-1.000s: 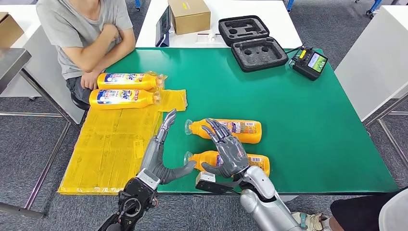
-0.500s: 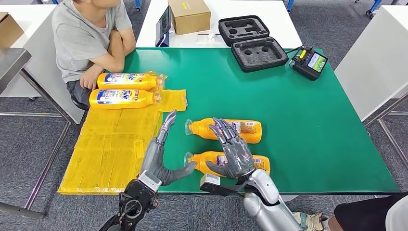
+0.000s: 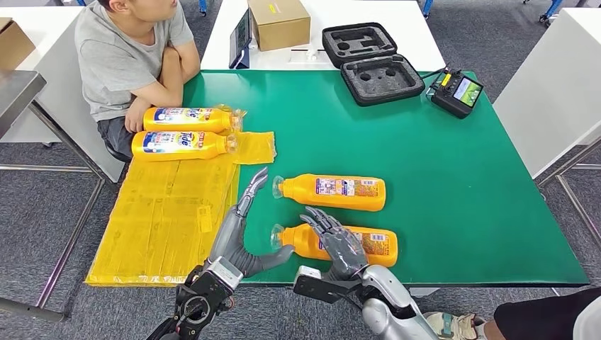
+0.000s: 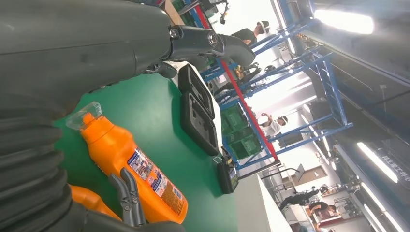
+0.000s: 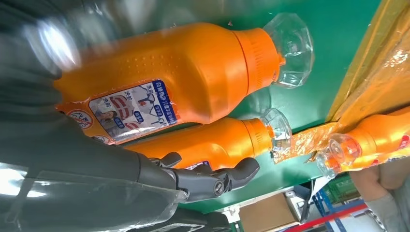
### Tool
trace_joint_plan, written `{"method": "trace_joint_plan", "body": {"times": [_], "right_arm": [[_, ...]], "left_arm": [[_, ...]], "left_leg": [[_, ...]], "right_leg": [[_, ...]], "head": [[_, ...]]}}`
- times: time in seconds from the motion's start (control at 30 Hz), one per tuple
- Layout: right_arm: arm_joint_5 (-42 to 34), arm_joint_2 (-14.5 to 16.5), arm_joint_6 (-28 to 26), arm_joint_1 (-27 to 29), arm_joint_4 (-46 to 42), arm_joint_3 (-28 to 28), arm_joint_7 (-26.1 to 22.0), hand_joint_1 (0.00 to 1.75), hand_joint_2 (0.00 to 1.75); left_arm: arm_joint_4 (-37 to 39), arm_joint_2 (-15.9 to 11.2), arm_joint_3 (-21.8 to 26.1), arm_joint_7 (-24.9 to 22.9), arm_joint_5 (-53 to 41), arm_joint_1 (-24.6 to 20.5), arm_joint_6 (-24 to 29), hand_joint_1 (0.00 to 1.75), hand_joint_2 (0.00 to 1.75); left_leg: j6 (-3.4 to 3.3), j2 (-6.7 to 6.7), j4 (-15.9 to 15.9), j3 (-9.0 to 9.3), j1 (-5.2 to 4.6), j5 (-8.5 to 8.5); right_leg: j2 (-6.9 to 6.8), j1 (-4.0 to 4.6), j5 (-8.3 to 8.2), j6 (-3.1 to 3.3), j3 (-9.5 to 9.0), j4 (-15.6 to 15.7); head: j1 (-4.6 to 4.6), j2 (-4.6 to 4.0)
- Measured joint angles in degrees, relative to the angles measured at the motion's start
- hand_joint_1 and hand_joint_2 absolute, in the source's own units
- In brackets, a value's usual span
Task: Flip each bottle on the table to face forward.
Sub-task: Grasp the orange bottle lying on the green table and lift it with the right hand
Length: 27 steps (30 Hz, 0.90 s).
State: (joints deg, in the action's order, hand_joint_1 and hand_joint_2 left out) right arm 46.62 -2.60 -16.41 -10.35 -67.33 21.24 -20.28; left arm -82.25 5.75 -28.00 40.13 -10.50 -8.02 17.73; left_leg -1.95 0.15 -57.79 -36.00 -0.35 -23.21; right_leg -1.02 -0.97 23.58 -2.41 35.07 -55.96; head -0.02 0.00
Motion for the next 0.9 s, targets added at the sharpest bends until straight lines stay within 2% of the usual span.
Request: {"method": "trace_joint_plan", "body": {"times": [0.17,0.4,0.63,0.73,0.9], "right_arm": [[-1.58,-0.28,0.05,0.35,-0.74,0.05,-0.76,0.0,1.75],[-6.62,-0.13,-0.06,0.33,-0.92,0.05,-6.3,0.0,1.75],[-6.51,0.21,-0.76,-0.22,-0.98,0.18,-7.47,0.0,1.75],[-2.98,0.36,-2.64,-1.6,-0.86,0.86,-5.74,0.0,1.75],[6.04,0.17,-6.4,-4.49,-0.03,1.8,2.35,0.0,1.75]], "left_arm": [[0.0,0.0,-0.05,0.0,0.1,-0.03,0.16,0.0,1.75],[0.0,0.0,-0.52,0.0,0.22,-0.45,1.31,0.0,1.75],[0.0,0.02,-0.92,0.0,0.08,-1.29,1.61,0.0,1.75],[0.0,0.02,-1.0,0.0,0.38,-1.62,1.96,0.0,1.75],[0.0,0.01,-1.08,0.0,1.1,-2.04,2.19,0.0,1.75]], "left_leg": [[0.0,0.0,0.0,0.0,0.0,0.0],[0.0,0.0,0.0,0.0,0.0,0.0],[0.0,0.0,0.0,0.0,0.0,0.01],[0.0,0.0,0.0,0.0,0.0,0.02],[-0.01,0.0,0.0,0.01,0.0,0.04]], "right_leg": [[0.0,0.0,-0.01,0.0,0.0,0.0],[0.0,0.0,-0.01,0.0,0.0,0.0],[0.0,0.0,-0.01,0.0,-0.01,-0.01],[0.01,0.0,-0.02,0.0,-0.01,-0.01],[0.0,0.0,-0.02,-0.01,-0.01,-0.01]], "head": [[-0.01,0.0],[-0.01,0.0],[-0.01,0.0],[-0.01,0.0],[-0.01,0.0]]}}
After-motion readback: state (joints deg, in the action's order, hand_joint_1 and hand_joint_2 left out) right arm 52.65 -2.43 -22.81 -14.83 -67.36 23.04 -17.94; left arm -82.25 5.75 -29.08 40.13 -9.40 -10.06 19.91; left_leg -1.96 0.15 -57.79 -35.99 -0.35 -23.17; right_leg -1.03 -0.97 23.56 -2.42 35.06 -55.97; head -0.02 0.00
